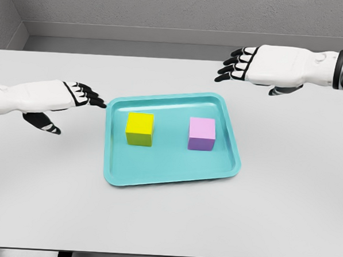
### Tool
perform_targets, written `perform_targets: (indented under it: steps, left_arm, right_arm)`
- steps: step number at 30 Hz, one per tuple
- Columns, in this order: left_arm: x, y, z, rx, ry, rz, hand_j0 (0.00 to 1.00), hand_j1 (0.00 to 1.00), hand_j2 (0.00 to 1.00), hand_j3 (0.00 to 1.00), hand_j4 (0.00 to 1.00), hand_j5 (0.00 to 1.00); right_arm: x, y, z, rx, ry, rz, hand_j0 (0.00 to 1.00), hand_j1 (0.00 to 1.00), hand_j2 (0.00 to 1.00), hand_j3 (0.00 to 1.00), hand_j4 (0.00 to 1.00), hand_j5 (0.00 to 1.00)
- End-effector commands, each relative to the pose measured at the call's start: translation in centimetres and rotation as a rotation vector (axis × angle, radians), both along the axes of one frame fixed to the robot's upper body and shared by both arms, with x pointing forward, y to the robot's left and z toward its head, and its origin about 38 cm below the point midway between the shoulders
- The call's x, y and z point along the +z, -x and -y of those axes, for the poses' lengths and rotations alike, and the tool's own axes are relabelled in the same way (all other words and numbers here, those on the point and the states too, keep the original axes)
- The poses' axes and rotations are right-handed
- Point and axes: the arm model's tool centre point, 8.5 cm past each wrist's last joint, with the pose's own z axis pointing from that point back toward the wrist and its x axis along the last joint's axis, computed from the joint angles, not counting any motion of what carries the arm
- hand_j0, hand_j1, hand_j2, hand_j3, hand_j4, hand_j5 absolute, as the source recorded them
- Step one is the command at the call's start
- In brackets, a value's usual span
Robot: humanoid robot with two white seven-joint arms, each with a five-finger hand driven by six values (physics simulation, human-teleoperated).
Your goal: Push two cubes
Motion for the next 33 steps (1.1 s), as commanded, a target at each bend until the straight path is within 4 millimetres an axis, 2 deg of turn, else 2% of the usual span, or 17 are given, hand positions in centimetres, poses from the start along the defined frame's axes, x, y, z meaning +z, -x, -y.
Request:
perform_targets:
  steps: [1, 2, 4, 6, 8, 9, 10, 11, 12, 13, 16, 23, 28, 29, 31, 33]
  left_arm:
    - [-0.4, -0.1, -0.2, 0.008, -0.023, -0.001, 0.93, 0.93, 0.93, 0.93, 0.93, 0.93]
    - [-0.4, -0.1, -0.2, 0.008, -0.032, 0.004, 0.89, 0.89, 0.89, 0.89, 0.89, 0.89]
    - [-0.5, -0.2, 0.1, 0.001, -0.033, 0.003, 0.73, 0.73, 0.73, 0.73, 0.73, 0.73]
    - [-0.5, -0.3, 0.5, -0.004, -0.025, 0.005, 0.51, 0.51, 0.51, 0.51, 0.51, 0.51]
    - [-0.7, -0.8, 0.6, 0.004, -0.013, 0.003, 0.37, 0.37, 0.37, 0.37, 0.37, 0.37]
    - [-0.9, -1.2, 0.9, 0.006, -0.015, 0.004, 0.31, 0.31, 0.31, 0.31, 0.31, 0.31]
    - [-1.5, -1.6, 2.3, -0.024, -0.017, -0.006, 0.20, 0.20, 0.20, 0.20, 0.20, 0.20]
    - [-1.9, -1.8, 3.8, -0.062, -0.025, -0.017, 0.09, 0.09, 0.09, 0.09, 0.09, 0.09]
    - [-2.0, -1.9, 4.8, -0.082, -0.012, -0.016, 0.07, 0.07, 0.07, 0.07, 0.07, 0.07]
    - [-2.1, -1.9, 5.0, -0.085, -0.010, -0.018, 0.07, 0.07, 0.07, 0.07, 0.07, 0.07]
    - [-2.1, -1.7, 5.3, -0.095, -0.009, -0.019, 0.07, 0.07, 0.07, 0.07, 0.07, 0.07]
    - [-2.7, -1.9, 7.1, -0.125, 0.011, -0.022, 0.08, 0.08, 0.08, 0.08, 0.08, 0.08]
    - [-3.0, -1.8, 7.5, -0.133, 0.010, -0.025, 0.08, 0.08, 0.08, 0.08, 0.08, 0.08]
    - [-3.1, -1.8, 7.6, -0.134, 0.003, -0.023, 0.08, 0.08, 0.08, 0.08, 0.08, 0.08]
    - [-3.7, -2.0, 9.1, -0.153, -0.020, -0.001, 0.08, 0.08, 0.08, 0.08, 0.08, 0.08]
    - [-3.7, -2.1, 9.2, -0.155, -0.025, 0.004, 0.08, 0.08, 0.08, 0.08, 0.08, 0.08]
  right_arm:
    - [0.0, -0.1, 0.1, -0.005, -0.002, -0.003, 1.00, 1.00, 1.00, 1.00, 1.00, 1.00]
    - [0.0, -0.1, 0.2, -0.008, -0.001, -0.004, 1.00, 1.00, 1.00, 1.00, 1.00, 1.00]
    - [-0.4, 0.0, 0.1, -0.003, 0.000, -0.015, 1.00, 1.00, 1.00, 1.00, 1.00, 1.00]
    - [-3.4, 0.5, -0.3, 0.012, 0.077, -0.070, 1.00, 1.00, 1.00, 1.00, 1.00, 1.00]
    - [-5.6, 0.7, -0.2, 0.014, 0.143, -0.094, 0.75, 0.75, 0.75, 0.75, 0.75, 0.75]
    - [-5.9, 0.8, -0.2, 0.016, 0.149, -0.101, 0.65, 0.65, 0.65, 0.65, 0.65, 0.65]
    - [-5.9, 0.8, -0.1, 0.014, 0.149, -0.104, 0.51, 0.51, 0.51, 0.51, 0.51, 0.51]
    - [-6.2, 0.8, -0.1, 0.012, 0.149, -0.112, 0.42, 0.42, 0.42, 0.42, 0.42, 0.42]
    - [-6.5, 0.9, 0.1, 0.009, 0.153, -0.120, 0.30, 0.30, 0.30, 0.30, 0.30, 0.30]
    - [-6.9, 1.1, 0.7, 0.000, 0.167, -0.131, 0.30, 0.30, 0.30, 0.30, 0.30, 0.30]
    - [-8.8, 1.7, 0.5, 0.017, 0.201, -0.178, 0.30, 0.30, 0.30, 0.30, 0.30, 0.30]
    - [-8.8, 1.4, 0.7, 0.005, 0.201, -0.180, 0.30, 0.30, 0.30, 0.30, 0.30, 0.30]
    - [-8.6, 1.2, 0.9, 0.000, 0.200, -0.176, 0.30, 0.30, 0.30, 0.30, 0.30, 0.30]
    - [-8.8, 1.3, 0.3, 0.012, 0.198, -0.178, 0.30, 0.30, 0.30, 0.30, 0.30, 0.30]
    - [-10.1, 1.7, -0.2, 0.031, 0.215, -0.209, 0.30, 0.30, 0.30, 0.30, 0.30, 0.30]
    - [-10.8, 1.6, -1.3, 0.055, 0.221, -0.210, 0.30, 0.30, 0.30, 0.30, 0.30, 0.30]
